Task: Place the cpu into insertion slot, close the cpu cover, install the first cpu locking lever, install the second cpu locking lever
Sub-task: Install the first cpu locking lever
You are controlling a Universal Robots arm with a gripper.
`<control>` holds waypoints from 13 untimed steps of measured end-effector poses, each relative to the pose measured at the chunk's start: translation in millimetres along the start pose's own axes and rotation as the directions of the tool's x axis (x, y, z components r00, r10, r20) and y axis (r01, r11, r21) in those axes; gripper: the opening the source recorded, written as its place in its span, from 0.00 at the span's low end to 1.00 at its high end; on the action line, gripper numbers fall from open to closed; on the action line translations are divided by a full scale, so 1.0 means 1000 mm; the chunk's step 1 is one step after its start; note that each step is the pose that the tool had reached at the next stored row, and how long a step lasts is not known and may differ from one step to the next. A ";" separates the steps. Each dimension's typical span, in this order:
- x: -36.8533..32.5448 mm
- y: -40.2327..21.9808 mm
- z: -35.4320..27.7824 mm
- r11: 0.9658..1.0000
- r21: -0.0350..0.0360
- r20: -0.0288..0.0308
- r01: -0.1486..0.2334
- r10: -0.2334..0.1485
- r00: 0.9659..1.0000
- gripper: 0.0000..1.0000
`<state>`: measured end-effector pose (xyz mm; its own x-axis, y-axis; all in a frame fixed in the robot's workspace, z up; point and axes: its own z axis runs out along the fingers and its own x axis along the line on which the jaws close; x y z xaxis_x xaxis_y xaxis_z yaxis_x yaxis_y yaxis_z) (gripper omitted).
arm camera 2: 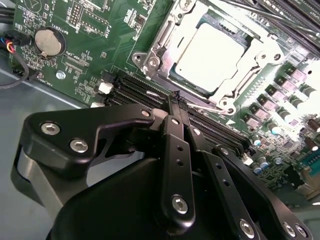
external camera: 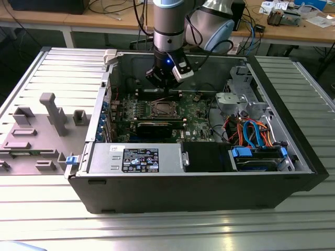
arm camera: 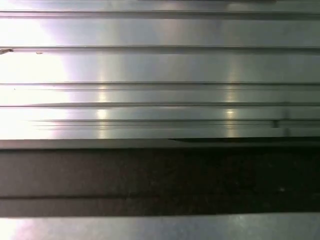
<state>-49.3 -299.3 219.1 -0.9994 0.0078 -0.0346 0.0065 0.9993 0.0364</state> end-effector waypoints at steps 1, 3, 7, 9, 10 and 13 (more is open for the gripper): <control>-0.0007 0.0000 0.0009 1.000 0.000 0.000 -0.001 0.001 1.000 0.11; -0.0021 -0.0001 0.0028 1.000 0.000 0.000 -0.002 0.002 1.000 0.11; -0.0044 -0.0002 0.0071 1.000 0.000 0.000 -0.005 0.005 1.000 0.11; -0.0052 -0.0003 0.0088 1.000 0.000 0.000 -0.006 0.006 1.000 0.11; -0.0054 -0.0003 0.0096 1.000 0.000 0.000 -0.006 0.006 1.000 0.11; -0.0062 -0.0004 0.0116 1.000 0.000 0.000 -0.007 0.007 1.000 0.11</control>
<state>-42.8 -299.3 207.7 -0.9993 0.0148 -0.0347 0.0135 0.9992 0.0363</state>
